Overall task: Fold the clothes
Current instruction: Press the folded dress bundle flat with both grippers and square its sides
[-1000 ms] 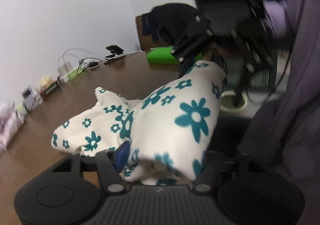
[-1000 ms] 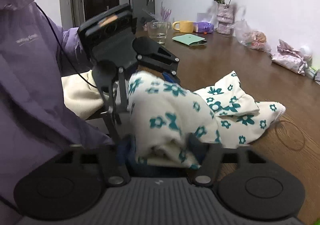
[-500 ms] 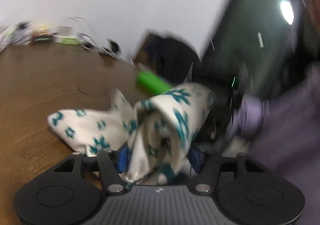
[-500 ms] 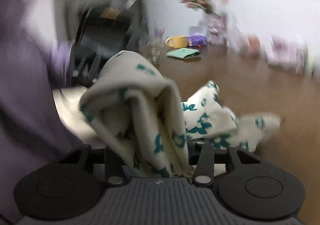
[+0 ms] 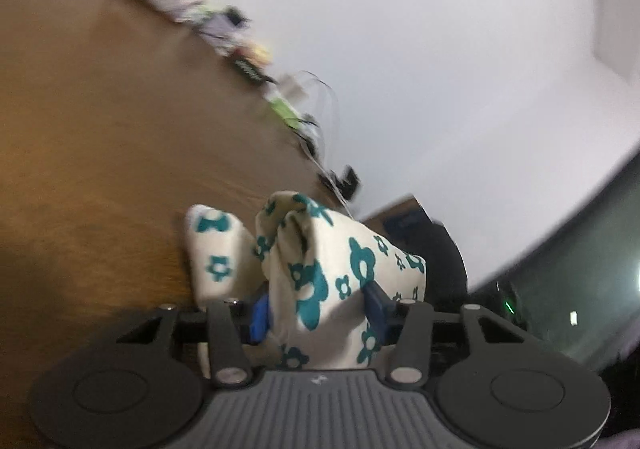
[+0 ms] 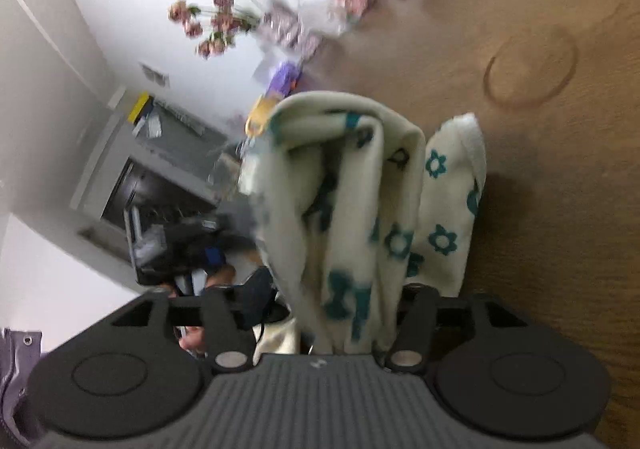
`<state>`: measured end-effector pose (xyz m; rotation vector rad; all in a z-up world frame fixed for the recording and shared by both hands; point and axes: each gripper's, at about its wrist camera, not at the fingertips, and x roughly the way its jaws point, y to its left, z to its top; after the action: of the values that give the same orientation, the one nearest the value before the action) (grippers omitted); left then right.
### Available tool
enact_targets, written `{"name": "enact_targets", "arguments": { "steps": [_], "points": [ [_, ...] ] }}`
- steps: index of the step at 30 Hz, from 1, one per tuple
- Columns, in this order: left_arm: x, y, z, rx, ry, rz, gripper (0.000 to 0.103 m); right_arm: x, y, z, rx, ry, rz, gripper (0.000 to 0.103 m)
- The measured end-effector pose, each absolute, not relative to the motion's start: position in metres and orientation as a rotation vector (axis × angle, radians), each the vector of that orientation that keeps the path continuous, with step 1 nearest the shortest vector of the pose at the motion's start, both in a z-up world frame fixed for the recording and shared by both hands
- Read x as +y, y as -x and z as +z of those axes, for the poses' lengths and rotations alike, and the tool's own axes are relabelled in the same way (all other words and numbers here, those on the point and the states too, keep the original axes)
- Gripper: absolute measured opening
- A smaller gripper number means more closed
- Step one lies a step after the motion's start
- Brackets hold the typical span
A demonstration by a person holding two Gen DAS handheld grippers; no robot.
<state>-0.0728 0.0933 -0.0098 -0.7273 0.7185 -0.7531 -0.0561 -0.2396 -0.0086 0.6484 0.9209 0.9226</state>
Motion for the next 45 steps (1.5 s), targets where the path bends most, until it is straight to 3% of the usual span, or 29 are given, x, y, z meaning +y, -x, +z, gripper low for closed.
{"name": "enact_targets", "arguments": {
  "steps": [3,6,7,9,13,15,18,21,22,23,25,28,29,31,34,36,37,40,45],
  "points": [
    [0.1,0.073,-0.009,0.701,0.719,-0.707,0.05,-0.246,0.071,0.007,0.805,-0.557,0.817,0.075],
    [0.1,0.077,0.006,0.621,0.647,-0.652,0.073,-0.252,0.089,0.021,0.686,-0.448,0.682,0.075],
    [0.101,0.08,0.012,0.571,0.619,-0.618,0.086,-0.252,0.093,0.024,0.649,-0.421,0.641,0.075],
    [0.101,0.077,0.016,0.515,0.601,-0.605,0.093,-0.25,0.095,0.027,0.587,-0.4,0.584,0.073],
    [0.092,0.049,0.008,0.625,0.629,-0.651,0.09,-0.245,0.076,0.018,0.554,-0.515,0.593,0.035],
    [0.083,0.042,0.002,0.678,0.614,-0.673,0.087,-0.239,0.065,0.01,0.564,-0.551,0.576,0.022],
    [0.074,0.036,-0.004,0.708,0.607,-0.682,0.087,-0.234,0.052,-0.002,0.601,-0.581,0.531,0.015],
    [0.073,0.034,-0.008,0.714,0.621,-0.673,0.082,-0.228,0.045,-0.015,0.635,-0.584,0.5,0.014],
    [0.073,0.035,-0.008,0.72,0.604,-0.656,0.071,-0.224,0.044,-0.017,0.638,-0.569,0.493,0.013],
    [0.073,0.035,-0.008,0.723,0.59,-0.643,0.068,-0.221,0.044,-0.018,0.637,-0.554,0.489,0.013],
    [0.075,0.04,-0.01,0.714,0.59,-0.642,0.068,-0.217,0.045,-0.016,0.635,-0.515,0.486,0.013],
    [0.079,0.049,-0.011,0.692,0.595,-0.652,0.069,-0.218,0.048,-0.012,0.628,-0.497,0.485,0.018],
    [0.082,0.052,-0.011,0.686,0.602,-0.658,0.076,-0.22,0.052,-0.009,0.616,-0.496,0.48,0.021],
    [0.089,0.055,-0.008,0.671,0.622,-0.665,0.084,-0.223,0.064,0.0,0.568,-0.454,0.439,0.036],
    [0.096,0.049,-0.006,0.686,0.64,-0.649,0.082,-0.214,0.087,0.018,0.498,-0.314,0.393,0.036],
    [0.091,0.044,-0.007,0.703,0.645,-0.65,0.076,-0.203,0.092,0.023,0.505,-0.255,0.407,0.035],
    [0.089,0.042,-0.007,0.712,0.648,-0.651,0.068,-0.197,0.092,0.022,0.518,-0.234,0.411,0.035],
    [0.081,0.041,-0.011,0.702,0.606,-0.626,0.061,-0.182,0.086,0.012,0.555,-0.207,0.41,0.027],
    [0.082,0.057,-0.007,0.645,0.543,-0.618,0.059,-0.176,0.082,-0.001,0.572,-0.232,0.406,0.027]
  ]
}}
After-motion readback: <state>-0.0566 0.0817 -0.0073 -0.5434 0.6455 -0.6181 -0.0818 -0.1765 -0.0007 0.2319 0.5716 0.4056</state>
